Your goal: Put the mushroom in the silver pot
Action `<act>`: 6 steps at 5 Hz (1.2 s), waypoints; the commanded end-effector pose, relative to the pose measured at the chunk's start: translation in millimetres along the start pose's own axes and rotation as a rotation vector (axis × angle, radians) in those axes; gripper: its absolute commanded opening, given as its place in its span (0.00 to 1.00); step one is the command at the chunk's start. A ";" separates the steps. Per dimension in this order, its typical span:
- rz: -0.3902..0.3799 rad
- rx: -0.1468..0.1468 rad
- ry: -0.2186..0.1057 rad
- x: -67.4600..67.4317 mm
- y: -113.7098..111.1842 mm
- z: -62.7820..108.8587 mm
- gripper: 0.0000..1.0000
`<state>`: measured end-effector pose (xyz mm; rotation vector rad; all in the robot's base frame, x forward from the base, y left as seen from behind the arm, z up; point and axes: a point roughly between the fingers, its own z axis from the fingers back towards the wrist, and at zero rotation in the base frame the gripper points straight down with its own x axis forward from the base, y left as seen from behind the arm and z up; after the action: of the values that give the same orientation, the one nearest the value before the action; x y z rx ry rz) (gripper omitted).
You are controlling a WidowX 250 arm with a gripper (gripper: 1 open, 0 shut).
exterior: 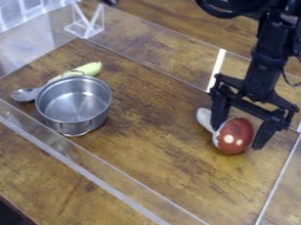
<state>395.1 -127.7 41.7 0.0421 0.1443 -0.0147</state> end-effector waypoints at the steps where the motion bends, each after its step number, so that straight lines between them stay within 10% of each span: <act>1: -0.009 -0.012 -0.065 12.2 -6.0 18.7 1.00; 3: 0.004 0.000 -0.047 27.0 -3.0 7.7 1.00; 4: 0.010 0.003 -0.036 30.8 -0.4 3.2 0.00; 6: 0.018 -0.017 -0.014 27.7 7.8 5.4 0.00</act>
<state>420.4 -126.5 31.6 0.0347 0.1545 0.0014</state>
